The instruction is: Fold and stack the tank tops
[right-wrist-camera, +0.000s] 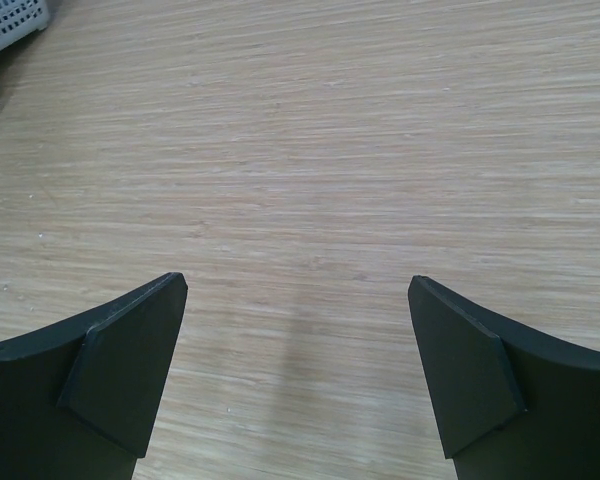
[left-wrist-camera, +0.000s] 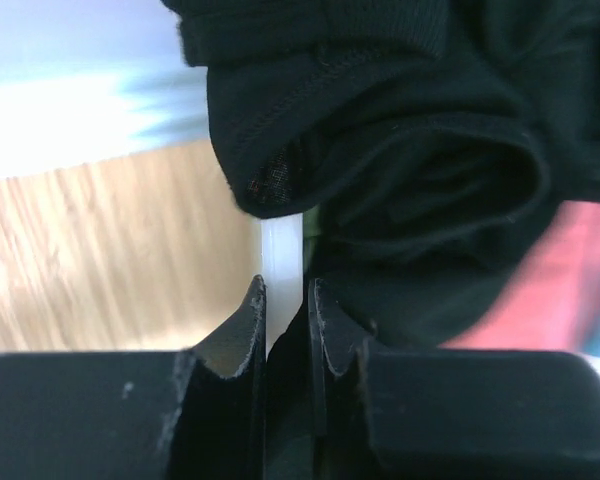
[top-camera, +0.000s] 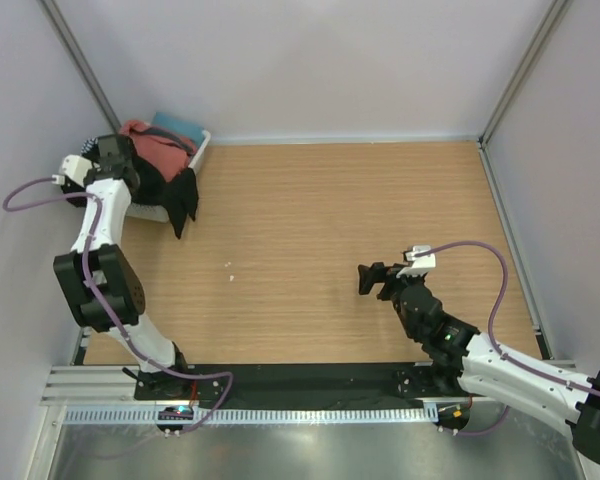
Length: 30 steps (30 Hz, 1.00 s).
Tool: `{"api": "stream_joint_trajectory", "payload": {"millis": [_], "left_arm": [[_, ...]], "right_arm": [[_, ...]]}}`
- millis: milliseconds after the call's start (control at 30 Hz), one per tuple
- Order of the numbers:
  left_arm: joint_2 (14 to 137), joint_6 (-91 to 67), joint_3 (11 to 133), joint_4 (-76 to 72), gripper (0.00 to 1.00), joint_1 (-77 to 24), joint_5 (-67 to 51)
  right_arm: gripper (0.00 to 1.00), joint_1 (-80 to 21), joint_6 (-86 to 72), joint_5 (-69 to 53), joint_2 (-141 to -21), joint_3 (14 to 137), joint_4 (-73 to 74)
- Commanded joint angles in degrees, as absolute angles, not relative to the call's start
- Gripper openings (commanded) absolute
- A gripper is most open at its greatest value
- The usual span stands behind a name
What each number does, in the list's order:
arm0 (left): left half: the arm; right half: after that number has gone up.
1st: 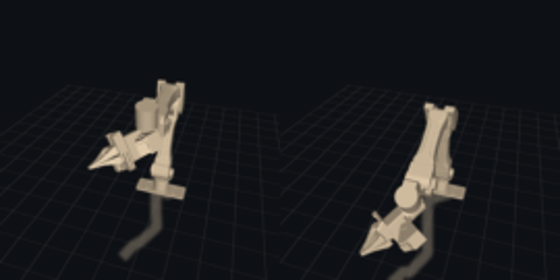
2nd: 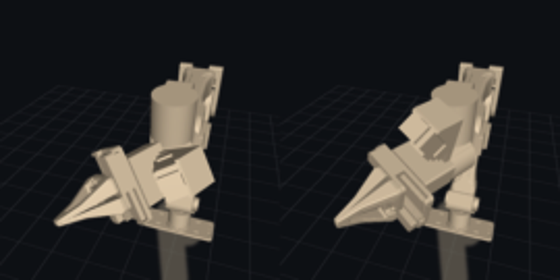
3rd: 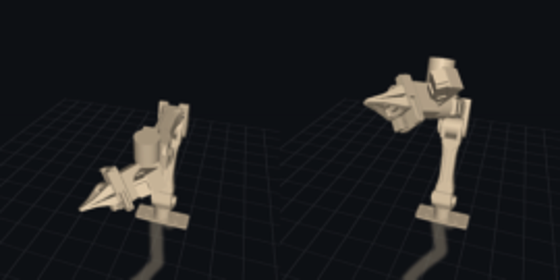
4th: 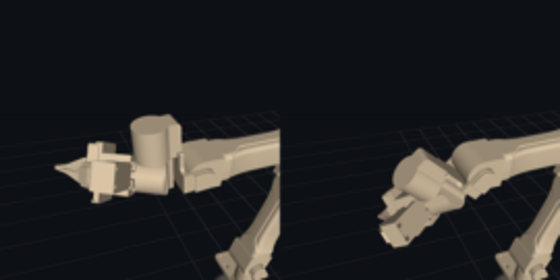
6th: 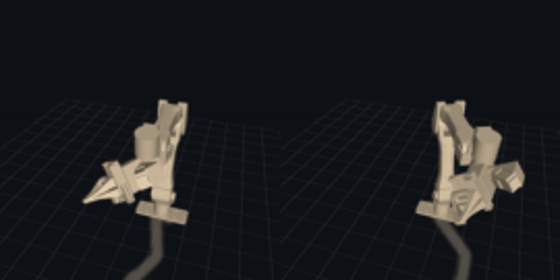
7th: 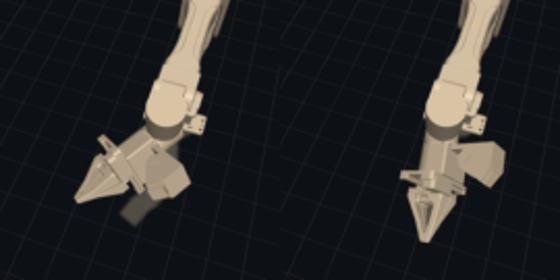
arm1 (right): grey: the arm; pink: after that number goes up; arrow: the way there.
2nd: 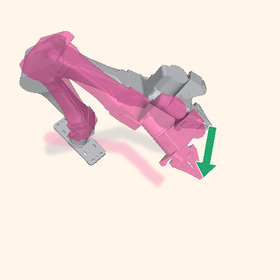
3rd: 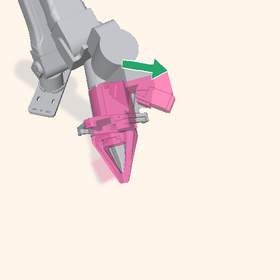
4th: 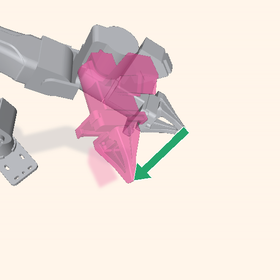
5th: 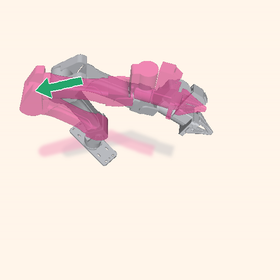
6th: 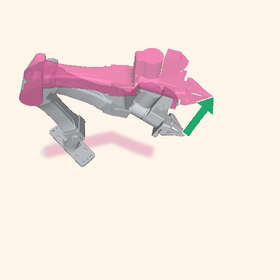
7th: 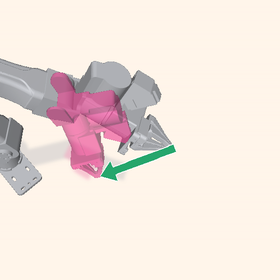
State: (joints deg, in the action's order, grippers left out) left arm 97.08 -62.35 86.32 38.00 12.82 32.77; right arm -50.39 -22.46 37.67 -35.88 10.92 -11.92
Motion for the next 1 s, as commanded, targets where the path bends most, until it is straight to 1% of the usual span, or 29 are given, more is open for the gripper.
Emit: {"api": "stream_joint_trajectory", "payload": {"millis": [0,200,233,267,300,367,400,467,500,567,600,733,800,967], "left_arm": [[101.2,-62.7,83.0,36.5,0.0,12.2,31.5],[106.8,-65.2,84.6,34.2,0.0,13.2,29.3],[107.7,-65.0,85.6,34.8,0.07,13.6,28.7],[108.5,-64.9,86.8,36.2,0.15,13.8,28.2],[109.9,-64.9,89.5,39.7,0.33,14.0,28.0],[110.7,-66.2,91.7,43.5,0.48,14.0,28.8],[110.9,-67.6,92.7,46.0,0.61,13.9,29.4],[110.3,-67.8,93.1,46.9,0.63,14.0,29.7],[110.0,-67.9,93.4,48.4,0.68,14.0,30.1],[109.2,-67.5,94.6,49.5,0.69,14.0,30.2],[109.1,-67.3,95.3,51.0,0.77,14.0,30.0],[108.9,-66.1,99.4,55.4,0.93,13.9,28.6],[108.9,-66.0,100.9,56.2,1.0,13.9,28.8],[111.2,-65.0,105.2,55.6,1.0,14.0,31.8]], "right_arm": [[1.0,-50.4,-23.0,39.6,-35.2,12.5,-13.7],[1.0,-50.4,-23.0,39.7,-35.9,12.7,-13.7],[1.0,-50.4,-22.9,40.1,-35.9,12.7,-13.7],[1.0,-50.4,-22.9,40.0,-35.9,12.7,-13.7],[1.0,-50.4,-22.9,40.1,-35.9,12.7,-13.8],[1.0,-50.3,-22.9,39.9,-36.3,12.5,-14.4],[1.0,-50.4,-22.9,39.8,-36.3,12.5,-14.6],[1.0,-50.4,-22.9,39.4,-36.9,12.7,-14.6],[1.0,-50.4,-23.1,39.2,-37.2,12.7,-14.4],[1.0,-50.4,-23.2,39.2,-37.4,13.0,-14.2],[1.0,-50.4,-23.2,39.3,-37.5,13.0,-14.2],[1.0,-50.4,-23.2,38.9,-37.5,12.8,-14.9],[1.0,-50.4,-23.1,38.5,-38.1,12.8,-15.1],[1.0,-50.4,-23.1,38.2,-40.0,13.4,-15.3]]}}
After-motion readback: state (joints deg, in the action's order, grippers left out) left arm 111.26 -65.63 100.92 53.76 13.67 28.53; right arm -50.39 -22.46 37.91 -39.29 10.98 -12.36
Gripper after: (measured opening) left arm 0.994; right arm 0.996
